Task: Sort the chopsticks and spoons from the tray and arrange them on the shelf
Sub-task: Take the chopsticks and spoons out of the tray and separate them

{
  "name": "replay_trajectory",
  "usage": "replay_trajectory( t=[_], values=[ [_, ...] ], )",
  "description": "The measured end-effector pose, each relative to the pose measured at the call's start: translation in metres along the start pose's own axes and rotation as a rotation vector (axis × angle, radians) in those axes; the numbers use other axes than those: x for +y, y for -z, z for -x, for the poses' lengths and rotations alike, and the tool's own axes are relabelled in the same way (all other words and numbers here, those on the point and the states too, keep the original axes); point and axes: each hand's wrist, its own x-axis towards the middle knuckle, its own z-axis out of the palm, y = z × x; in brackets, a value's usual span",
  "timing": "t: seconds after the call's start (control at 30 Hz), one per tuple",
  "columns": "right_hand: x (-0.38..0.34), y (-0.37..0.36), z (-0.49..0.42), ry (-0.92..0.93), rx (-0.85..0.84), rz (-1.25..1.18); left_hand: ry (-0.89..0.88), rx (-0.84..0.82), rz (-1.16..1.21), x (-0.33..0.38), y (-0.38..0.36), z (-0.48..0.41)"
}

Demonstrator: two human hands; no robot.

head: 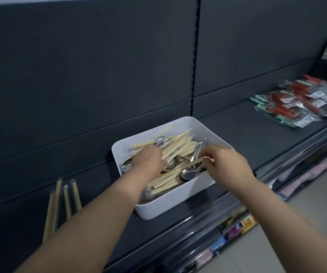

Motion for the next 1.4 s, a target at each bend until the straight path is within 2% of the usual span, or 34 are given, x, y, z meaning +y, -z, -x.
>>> replay_trajectory(
  t=[0.17,0.3,0.43,0.63,0.8,0.9,1.0,1.07,1.13,1.27,1.4],
  values=[
    [0.012,-0.007,-0.034,0.05,-0.023,-0.051,-0.043,-0.017,-0.214,0.01,-0.008,-0.014],
    [0.014,-0.011,-0.074,0.148,-0.084,-0.031,0.083,0.072,0.019,0.003,0.003,-0.023],
    [0.007,-0.022,-0.105,0.31,-0.216,0.005,0.267,0.243,0.367,-0.004,0.014,-0.023],
    [-0.025,-0.05,-0.133,0.624,-0.402,0.095,0.374,0.393,0.58,-0.008,0.015,-0.007],
    [-0.034,-0.049,-0.139,0.792,-0.309,0.248,0.412,0.506,0.732,-0.011,0.015,0.004],
    [-0.03,-0.036,-0.144,0.705,-0.259,0.218,0.413,0.661,0.855,-0.011,0.024,0.007],
    [-0.032,-0.015,-0.149,0.538,-0.169,0.046,0.428,0.892,1.015,-0.018,0.041,0.011],
    [-0.044,-0.007,-0.147,0.44,-0.222,-0.134,0.493,0.981,1.085,-0.032,0.054,0.017],
    [-0.068,-0.008,-0.135,0.365,-0.362,-0.376,0.589,0.951,1.131,-0.051,0.062,0.028],
    [-0.134,-0.03,-0.09,0.262,-0.527,-0.71,0.734,0.697,1.11,-0.1,0.056,0.071],
    [-0.199,-0.054,-0.044,0.234,-0.639,-0.816,0.826,0.45,0.956,-0.157,0.032,0.118]
  ],
)
